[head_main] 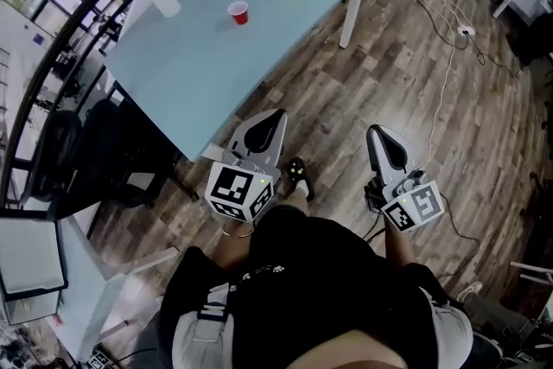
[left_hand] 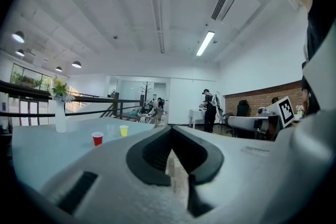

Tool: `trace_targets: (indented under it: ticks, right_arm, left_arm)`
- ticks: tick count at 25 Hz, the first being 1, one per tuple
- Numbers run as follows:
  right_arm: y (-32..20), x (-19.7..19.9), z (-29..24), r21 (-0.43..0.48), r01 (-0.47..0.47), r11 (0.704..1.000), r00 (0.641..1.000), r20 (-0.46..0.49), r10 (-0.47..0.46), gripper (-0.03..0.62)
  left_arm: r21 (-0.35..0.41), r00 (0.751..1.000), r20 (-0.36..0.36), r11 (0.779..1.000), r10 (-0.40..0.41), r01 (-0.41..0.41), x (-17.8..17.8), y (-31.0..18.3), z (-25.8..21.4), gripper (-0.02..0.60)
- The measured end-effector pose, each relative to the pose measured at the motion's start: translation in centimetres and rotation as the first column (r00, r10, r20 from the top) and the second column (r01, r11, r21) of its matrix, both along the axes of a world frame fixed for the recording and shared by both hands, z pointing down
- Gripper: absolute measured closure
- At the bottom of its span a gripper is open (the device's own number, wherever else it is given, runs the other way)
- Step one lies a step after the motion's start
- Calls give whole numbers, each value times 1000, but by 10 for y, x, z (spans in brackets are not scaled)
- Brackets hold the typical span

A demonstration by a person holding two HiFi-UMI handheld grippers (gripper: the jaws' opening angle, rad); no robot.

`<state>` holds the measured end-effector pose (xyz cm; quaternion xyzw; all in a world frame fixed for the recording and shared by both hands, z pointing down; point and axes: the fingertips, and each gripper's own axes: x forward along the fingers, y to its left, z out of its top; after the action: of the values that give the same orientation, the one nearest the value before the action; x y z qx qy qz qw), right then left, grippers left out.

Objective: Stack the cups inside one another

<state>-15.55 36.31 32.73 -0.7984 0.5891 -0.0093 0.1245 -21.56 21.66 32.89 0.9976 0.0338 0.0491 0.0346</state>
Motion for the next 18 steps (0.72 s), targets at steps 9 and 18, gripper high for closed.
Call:
trace_targets:
  ticks: [9,18]
  right_arm:
    - [-59,61,7,-22,12,1000,1000,12,-11,599]
    - [-135,101,13,-74,93,993,996,21,-92,599]
  left_arm:
    - [7,1000,-4,1000,-12,12,63,-56,4,597]
    - [-49,995,26,994,-94,95,85,-129,16,597]
